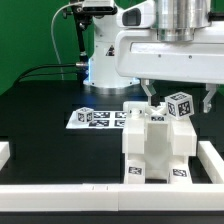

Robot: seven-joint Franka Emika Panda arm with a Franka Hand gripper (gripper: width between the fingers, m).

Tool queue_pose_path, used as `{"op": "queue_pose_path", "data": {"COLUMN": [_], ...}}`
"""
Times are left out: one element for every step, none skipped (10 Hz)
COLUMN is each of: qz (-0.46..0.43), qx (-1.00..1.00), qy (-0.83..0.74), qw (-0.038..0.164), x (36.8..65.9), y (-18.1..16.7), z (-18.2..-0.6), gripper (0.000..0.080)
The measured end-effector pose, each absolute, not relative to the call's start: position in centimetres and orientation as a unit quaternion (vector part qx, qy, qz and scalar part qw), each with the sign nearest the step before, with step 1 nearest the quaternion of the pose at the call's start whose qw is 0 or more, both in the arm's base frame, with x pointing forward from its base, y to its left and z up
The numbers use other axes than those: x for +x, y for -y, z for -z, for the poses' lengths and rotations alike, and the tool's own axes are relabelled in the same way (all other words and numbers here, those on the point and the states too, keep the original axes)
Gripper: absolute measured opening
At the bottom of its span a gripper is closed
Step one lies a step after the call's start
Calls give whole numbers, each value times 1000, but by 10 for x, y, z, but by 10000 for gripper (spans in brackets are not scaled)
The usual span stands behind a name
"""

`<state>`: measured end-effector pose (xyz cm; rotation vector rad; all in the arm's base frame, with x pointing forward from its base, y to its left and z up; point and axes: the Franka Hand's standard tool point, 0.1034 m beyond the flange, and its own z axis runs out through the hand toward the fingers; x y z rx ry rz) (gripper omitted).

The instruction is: Assemble chair

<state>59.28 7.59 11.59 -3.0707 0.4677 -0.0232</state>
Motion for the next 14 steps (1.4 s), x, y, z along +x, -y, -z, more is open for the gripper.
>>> {"op": "queue_pose_path", "data": {"qz": [6, 6, 6, 6, 6, 6, 5, 5, 5, 5, 7, 9, 10, 6], "qx": [-997, -1000, -999, -998, -998, -996, -991, -989, -981, -973, -957, -940, -926, -893], "qy": [-71, -26, -49, -55, -57, -93, -132, -149, -193, -230, -291, -340, -378, -449], "qw": [9, 5, 7, 6, 6, 6, 7, 7, 7, 7, 8, 8, 14, 21], "x": [592, 593, 593, 593, 593, 593, 593, 593, 593, 593, 593, 593, 594, 594], "y": [-82, -89, -87, -86, -86, -86, -87, -87, -87, -87, -89, -91, -91, -90], "z": [-116, -117, -117, -116, -116, -116, -116, -116, -116, -116, -116, -116, -116, -116], "gripper": [649, 649, 649, 536, 389, 389, 278, 278, 278, 278, 278, 278, 278, 278]}}
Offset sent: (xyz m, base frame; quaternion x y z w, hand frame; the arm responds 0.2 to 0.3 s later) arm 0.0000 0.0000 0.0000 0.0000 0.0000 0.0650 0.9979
